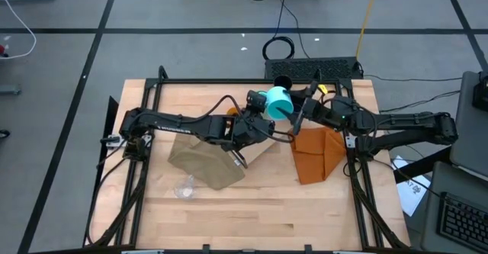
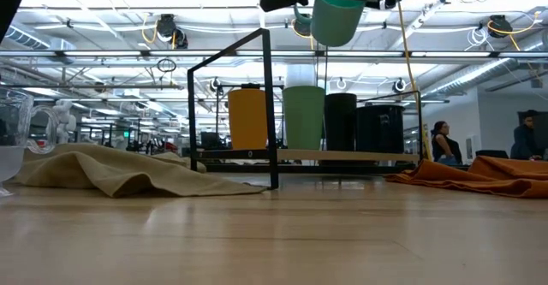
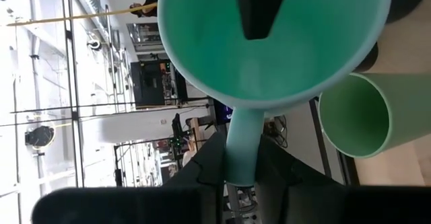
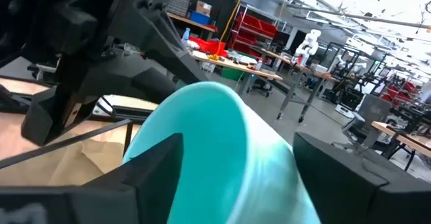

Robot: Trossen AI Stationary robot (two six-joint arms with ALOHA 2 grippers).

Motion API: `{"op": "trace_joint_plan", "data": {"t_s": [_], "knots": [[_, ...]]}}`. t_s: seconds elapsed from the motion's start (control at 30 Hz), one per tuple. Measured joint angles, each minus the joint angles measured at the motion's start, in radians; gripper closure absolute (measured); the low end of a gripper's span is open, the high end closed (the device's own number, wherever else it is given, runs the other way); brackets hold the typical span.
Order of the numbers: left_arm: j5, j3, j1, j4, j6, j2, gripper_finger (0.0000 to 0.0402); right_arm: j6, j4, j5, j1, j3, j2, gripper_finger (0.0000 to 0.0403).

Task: Stack small to large cups/mugs on shelf
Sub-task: Put the light blue mug on the shelf

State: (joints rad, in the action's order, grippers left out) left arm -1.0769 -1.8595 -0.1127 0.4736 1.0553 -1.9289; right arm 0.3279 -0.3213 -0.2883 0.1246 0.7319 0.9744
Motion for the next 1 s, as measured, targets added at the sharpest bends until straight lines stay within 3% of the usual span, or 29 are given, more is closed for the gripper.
{"op": "trace_joint_plan", "data": {"t_s": [0.57,1.0], "knots": [[-0.013,0.0,-0.002,-0.004,0.025,0.0,0.0352,0.021,-0.001,-0.018,-0.001,0.001,0.0,0.038],[-0.013,0.0,-0.001,-0.02,0.046,0.0,0.0352,0.028,0.005,-0.053,-0.002,0.0,0.001,0.0398]]}}
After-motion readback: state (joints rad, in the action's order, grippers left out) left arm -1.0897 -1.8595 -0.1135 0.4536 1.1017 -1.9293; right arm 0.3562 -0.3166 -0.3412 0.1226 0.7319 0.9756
